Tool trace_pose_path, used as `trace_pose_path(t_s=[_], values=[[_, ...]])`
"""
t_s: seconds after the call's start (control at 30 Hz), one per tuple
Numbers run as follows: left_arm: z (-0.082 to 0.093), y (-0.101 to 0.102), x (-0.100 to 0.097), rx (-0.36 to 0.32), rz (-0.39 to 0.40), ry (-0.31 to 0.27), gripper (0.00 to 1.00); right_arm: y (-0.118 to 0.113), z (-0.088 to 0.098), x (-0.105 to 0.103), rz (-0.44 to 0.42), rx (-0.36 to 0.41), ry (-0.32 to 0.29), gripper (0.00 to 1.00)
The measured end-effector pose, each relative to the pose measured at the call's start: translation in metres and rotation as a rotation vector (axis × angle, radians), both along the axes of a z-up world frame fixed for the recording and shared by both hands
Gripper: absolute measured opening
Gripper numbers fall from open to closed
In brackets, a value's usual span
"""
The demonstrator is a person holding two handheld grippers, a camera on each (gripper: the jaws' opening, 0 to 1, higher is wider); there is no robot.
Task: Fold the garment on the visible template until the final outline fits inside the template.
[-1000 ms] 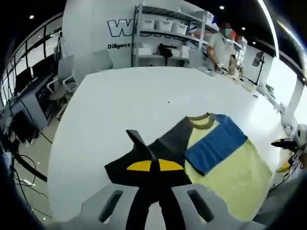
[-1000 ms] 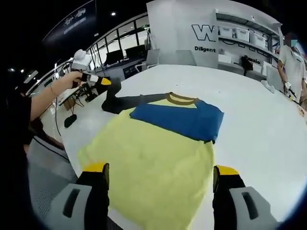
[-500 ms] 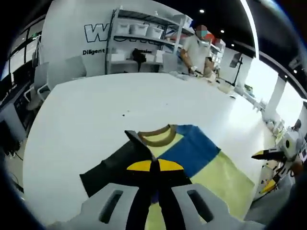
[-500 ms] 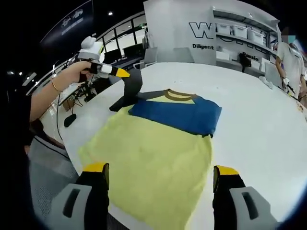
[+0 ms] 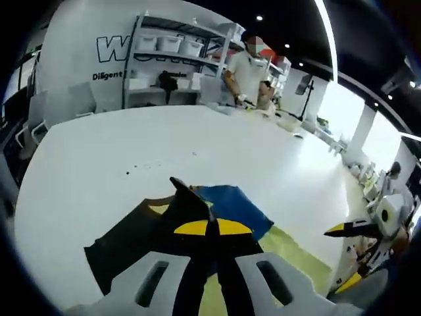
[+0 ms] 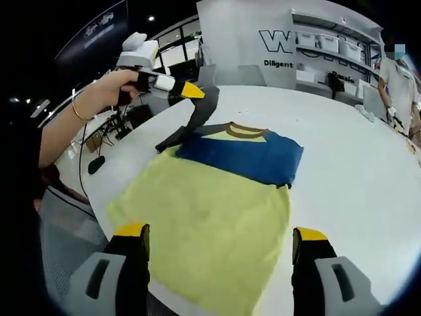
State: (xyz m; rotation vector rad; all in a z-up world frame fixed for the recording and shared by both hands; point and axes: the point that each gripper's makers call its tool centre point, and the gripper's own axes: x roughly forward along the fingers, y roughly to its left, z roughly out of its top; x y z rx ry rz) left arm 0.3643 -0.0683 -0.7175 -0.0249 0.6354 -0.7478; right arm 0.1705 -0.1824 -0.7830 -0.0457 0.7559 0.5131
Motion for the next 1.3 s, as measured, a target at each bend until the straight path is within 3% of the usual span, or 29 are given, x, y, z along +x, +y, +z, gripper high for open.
trace_pose_path(t_s=[0.37,0.7,0.9,1.07,1.3], values=[[-0.002,-0.054,-0.006,-0.029,-0.083,0.011,0.00,-0.003,-0.001,-0.002,-0.008,-0.001,0.003,0.88],[-0.049,-0.087,-0.017,0.027,-0.152,0.060,0.00,-0.008,-0.003,-0.003,-0.015,-0.004,0.008,0.88],[-0.074,-0.108,-0.018,0.030,-0.160,0.094,0.00,-0.012,-0.004,-0.001,-0.021,-0.007,0.008,0.88],[-0.096,-0.118,-0.014,0.054,-0.149,0.086,0.00,-0.012,-0.004,0.002,-0.022,-0.004,0.002,0.88],[-0.118,-0.136,-0.022,0.015,-0.164,0.137,0.00,-0.012,-0.004,0.006,-0.018,-0.005,-0.001,0.88]])
